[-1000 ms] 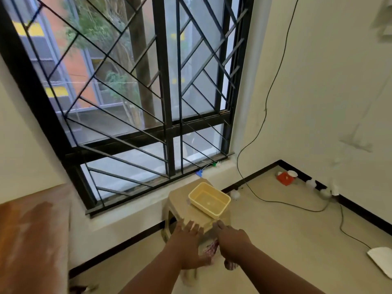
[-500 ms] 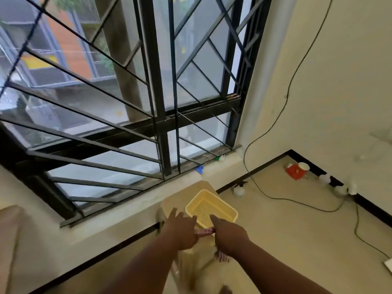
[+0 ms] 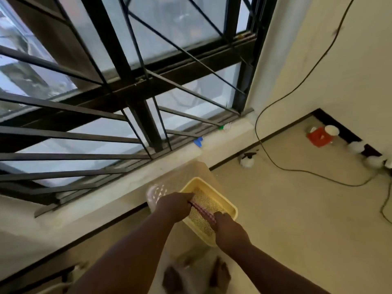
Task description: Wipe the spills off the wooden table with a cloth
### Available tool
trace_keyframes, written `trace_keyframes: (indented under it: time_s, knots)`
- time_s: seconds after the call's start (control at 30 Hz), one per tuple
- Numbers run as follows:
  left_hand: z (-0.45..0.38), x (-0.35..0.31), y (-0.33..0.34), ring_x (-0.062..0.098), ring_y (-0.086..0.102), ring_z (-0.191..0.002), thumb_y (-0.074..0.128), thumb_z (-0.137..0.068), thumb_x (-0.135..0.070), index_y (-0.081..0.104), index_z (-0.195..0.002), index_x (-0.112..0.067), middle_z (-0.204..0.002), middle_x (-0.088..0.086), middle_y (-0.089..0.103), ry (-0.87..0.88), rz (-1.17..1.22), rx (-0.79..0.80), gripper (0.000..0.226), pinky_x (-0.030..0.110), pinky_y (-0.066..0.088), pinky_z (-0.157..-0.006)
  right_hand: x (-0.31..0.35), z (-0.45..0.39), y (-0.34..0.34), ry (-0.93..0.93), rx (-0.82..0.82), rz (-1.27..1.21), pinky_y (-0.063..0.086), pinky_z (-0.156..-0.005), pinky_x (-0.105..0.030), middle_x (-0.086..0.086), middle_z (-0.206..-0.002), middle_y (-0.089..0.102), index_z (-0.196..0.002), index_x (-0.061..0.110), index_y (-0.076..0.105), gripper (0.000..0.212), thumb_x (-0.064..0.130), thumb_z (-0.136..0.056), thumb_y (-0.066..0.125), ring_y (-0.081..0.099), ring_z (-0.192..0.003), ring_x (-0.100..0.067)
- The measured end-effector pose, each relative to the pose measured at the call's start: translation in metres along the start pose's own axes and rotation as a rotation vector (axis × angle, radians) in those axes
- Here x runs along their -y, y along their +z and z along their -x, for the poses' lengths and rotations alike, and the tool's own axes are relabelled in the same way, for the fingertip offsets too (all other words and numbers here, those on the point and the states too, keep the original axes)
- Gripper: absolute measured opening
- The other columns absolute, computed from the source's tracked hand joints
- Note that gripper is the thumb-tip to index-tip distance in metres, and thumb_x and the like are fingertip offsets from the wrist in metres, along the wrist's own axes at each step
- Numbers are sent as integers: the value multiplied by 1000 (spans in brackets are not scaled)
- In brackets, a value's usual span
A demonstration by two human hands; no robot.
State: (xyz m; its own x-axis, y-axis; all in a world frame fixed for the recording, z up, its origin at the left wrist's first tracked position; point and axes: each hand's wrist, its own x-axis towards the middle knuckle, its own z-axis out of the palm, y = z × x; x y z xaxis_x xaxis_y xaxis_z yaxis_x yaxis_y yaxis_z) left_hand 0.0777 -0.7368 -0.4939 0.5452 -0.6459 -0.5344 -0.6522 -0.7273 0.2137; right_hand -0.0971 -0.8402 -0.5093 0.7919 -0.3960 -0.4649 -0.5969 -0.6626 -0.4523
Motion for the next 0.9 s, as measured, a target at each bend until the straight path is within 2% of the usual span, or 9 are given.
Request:
trace_keyframes:
  time_s: [0.17, 0.27, 0.33, 0.4, 0.5, 0.57, 0.67, 0.73, 0.9]
  knots:
    - [-45, 2, 2, 17, 55, -118, 46, -93, -35, 52, -132, -40, -135, -2, 57, -57, 190, -20, 40, 34, 47, -93, -12, -22, -15, -23, -145, -29, 51, -76, -36, -6, -115, 58, -125, 17, 53, 31, 18, -95, 46, 61, -94, -26]
    - [-66, 2, 4, 20, 57, -114, 52, -91, -28, 59, -128, -33, -129, 1, 61, -33, 302, -91, 38, 34, 47, -94, -13, -33, -23, -125, -275, 162, 53, -59, -39, -11, -99, 62, -111, 8, 64, 24, 11, -88, 59, 61, -72, -29]
    - [-74, 7, 8, 21, 56, -115, 52, -91, -26, 57, -130, -32, -128, 1, 61, 24, 274, -151, 40, 34, 46, -93, -11, -38, -20, -192, -341, 316, 50, -46, -36, -12, -86, 64, -97, 7, 69, 19, 9, -79, 72, 58, -58, -26]
    - [-81, 15, 14, 23, 53, -118, 48, -93, -28, 51, -135, -34, -130, 1, 59, 158, 58, -130, 42, 37, 45, -90, -11, -45, -6, -239, -351, 383, 50, -47, -35, -12, -85, 66, -91, 9, 70, 20, 12, -73, 77, 61, -61, -26]
    - [-84, 27, 32, 26, 49, -115, 51, -92, -31, 50, -132, -26, -129, 3, 57, 431, -442, 11, 41, 39, 38, -91, -9, -52, 26, -216, -149, 456, 55, -57, -37, -11, -90, 66, -91, 12, 71, 25, 21, -71, 80, 65, -72, -27]
    - [-81, 32, 48, 24, 49, -111, 52, -89, -27, 57, -123, -22, -124, 2, 59, 511, -621, 39, 34, 39, 31, -94, -7, -57, 50, -159, 44, 468, 54, -76, -42, -14, -113, 59, -113, 11, 64, 30, 27, -88, 64, 61, -95, -29]
    - [-80, 35, 60, 24, 48, -110, 50, -87, -26, 60, -117, -18, -118, 1, 60, 490, -616, 23, 33, 39, 26, -96, -7, -65, 66, -71, 138, 389, 47, -86, -41, -13, -127, 49, -122, 12, 57, 36, 34, -98, 43, 53, -107, -30]
    - [-79, 35, 61, 23, 48, -107, 49, -86, -29, 61, -112, -18, -112, 1, 61, 502, -586, 25, 31, 39, 23, -95, -7, -71, 66, -78, 164, 377, 48, -83, -39, -12, -124, 50, -118, 13, 59, 39, 40, -98, 39, 55, -104, -29]
    - [-79, 35, 46, 20, 47, -99, 41, -90, -40, 63, -104, -23, -103, -1, 62, 517, -506, 41, 32, 40, 22, -94, -9, -85, 49, -73, 300, 396, 53, -84, -38, -9, -124, 55, -124, 11, 57, 37, 32, -98, 41, 58, -106, -25]
